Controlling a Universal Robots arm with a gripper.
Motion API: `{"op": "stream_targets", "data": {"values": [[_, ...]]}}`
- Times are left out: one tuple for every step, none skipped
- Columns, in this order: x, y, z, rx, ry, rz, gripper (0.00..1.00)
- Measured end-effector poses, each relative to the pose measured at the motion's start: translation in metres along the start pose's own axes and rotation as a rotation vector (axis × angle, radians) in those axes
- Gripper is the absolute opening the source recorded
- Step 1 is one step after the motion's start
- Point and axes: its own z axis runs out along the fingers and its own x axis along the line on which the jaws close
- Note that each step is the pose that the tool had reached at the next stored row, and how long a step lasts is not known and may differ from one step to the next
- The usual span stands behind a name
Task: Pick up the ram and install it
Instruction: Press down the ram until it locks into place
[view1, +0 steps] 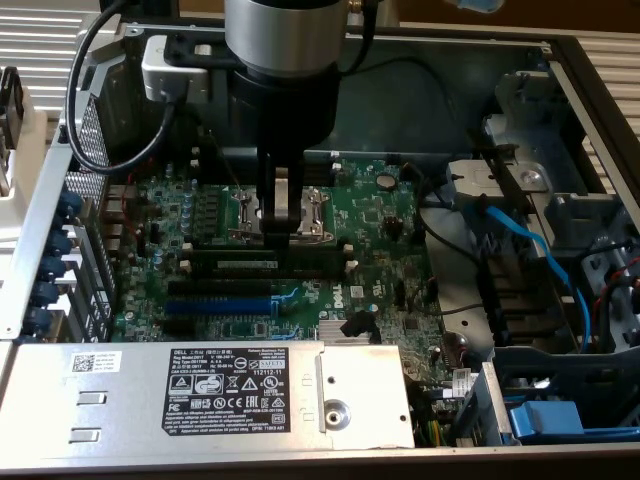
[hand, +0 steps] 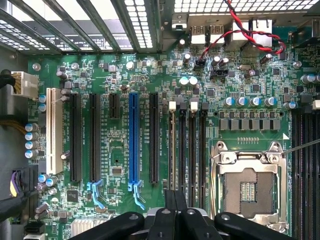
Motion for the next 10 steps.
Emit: {"op": "stream_targets", "data": {"values": [[-0.0001, 0.0000, 0.0001, 0.0001, -0.0002, 0.000, 0.10], [-0.0004, 0.0000, 0.0003, 0.0001, -0.0002, 0.000, 0.10], [-0.0009, 0.0000, 0.0007, 0.0001, -0.0001, 0.000, 0.10], [-0.0014, 0.0000, 0.0012, 0.0001, -0.0001, 0.000, 0.10], [-0.0015, 0.0000, 0.0017, 0.0000, 0.0000, 0.000, 0.10], [-0.0015, 0.0000, 0.0024, 0.0001, 0.0000, 0.000, 0.10], [-0.0016, 0.0000, 0.0037, 0.0001, -0.0001, 0.000, 0.10], [-0.0017, 0.0000, 0.0044, 0.0000, 0.0001, 0.000, 0.10], [-0.0020, 0.0000, 0.0050, 0.0000, 0.0001, 0.000, 0.10], [-0.0024, 0.0000, 0.0057, 0.0000, 0.0001, 0.000, 0.10]]}}
